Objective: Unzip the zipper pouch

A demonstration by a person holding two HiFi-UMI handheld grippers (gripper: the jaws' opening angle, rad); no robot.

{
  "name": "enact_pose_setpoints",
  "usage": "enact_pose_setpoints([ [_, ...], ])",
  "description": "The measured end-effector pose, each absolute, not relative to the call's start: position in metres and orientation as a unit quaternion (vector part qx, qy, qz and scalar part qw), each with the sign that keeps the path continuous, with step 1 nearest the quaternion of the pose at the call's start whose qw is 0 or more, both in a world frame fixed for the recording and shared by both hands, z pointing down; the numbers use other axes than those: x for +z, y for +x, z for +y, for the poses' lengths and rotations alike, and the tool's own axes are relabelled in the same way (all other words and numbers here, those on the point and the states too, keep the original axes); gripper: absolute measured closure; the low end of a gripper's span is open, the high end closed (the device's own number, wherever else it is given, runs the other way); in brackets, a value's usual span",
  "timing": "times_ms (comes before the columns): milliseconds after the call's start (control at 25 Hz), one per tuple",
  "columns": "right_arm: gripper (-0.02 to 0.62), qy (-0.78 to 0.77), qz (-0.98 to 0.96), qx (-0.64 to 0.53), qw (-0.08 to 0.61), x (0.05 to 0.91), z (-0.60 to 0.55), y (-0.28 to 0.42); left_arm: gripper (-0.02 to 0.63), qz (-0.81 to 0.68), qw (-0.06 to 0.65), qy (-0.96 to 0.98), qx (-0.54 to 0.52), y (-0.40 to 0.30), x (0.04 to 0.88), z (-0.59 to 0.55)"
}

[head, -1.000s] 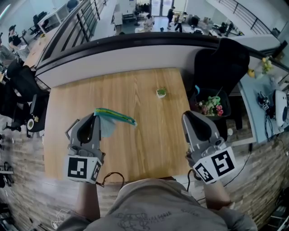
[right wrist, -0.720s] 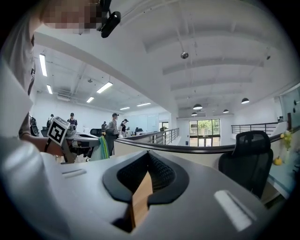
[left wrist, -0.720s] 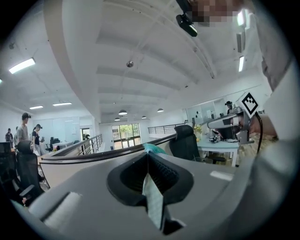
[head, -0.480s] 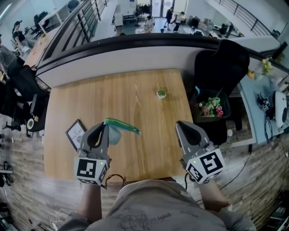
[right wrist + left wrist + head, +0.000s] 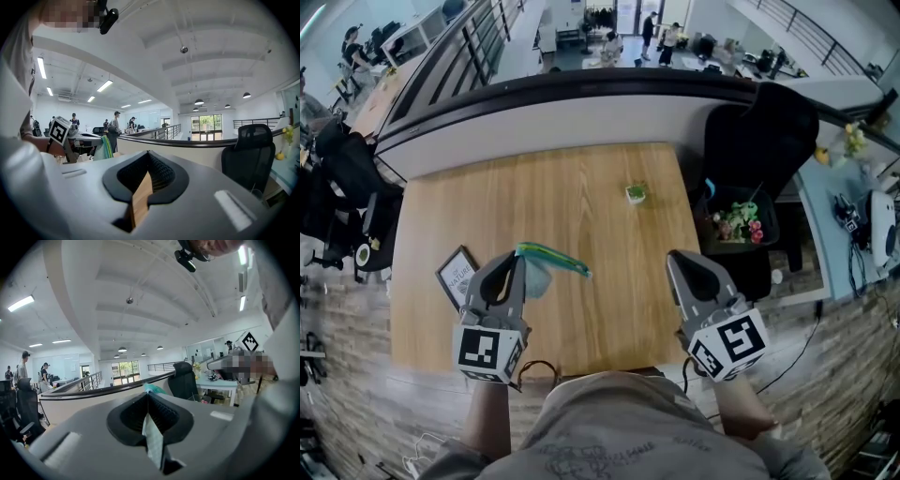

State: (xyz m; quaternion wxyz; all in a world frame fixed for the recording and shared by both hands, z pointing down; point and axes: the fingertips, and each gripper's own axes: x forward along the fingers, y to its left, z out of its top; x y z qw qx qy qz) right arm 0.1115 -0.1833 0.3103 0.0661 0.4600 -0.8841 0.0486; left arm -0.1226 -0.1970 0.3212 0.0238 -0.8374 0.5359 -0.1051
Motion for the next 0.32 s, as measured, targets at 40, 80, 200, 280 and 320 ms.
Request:
enact_pose_setpoints([
  [40, 0.586, 0.460, -0.884, 0.045, 0.068, 0.3099, -0.1830, 0.1114, 0.599, 0.538, 0.024, -0.836, -0.103, -0.1229, 0.3205, -0.1971],
  [80, 0.586, 0.461, -0.884, 0.042, 0.070, 0.3098, -0.1826, 0.1115, 0.598, 0.539, 0.024, -0.836, -0.102, -0.1230, 0.3196, -0.1973],
  [200, 0.586, 0.460, -0.884, 0.042, 0.073, 0.3108, -0.1817, 0.1114, 0.598, 0.540, 0.024, -0.835, -0.103, -0.1227, 0.3180, -0.1973],
  [280, 0.586, 0.459, -0.884, 0.045, 0.073, 0.3119, -0.1816, 0.1110, 0.599, 0.539, 0.024, -0.836, -0.104, -0.1224, 0.3178, -0.1971],
  [320, 0.586, 0.459, -0.884, 0.046, 0.073, 0.3124, -0.1815, 0.1107, 0.598, 0.538, 0.024, -0.836, -0.105, -0.1223, 0.3178, -0.1969],
])
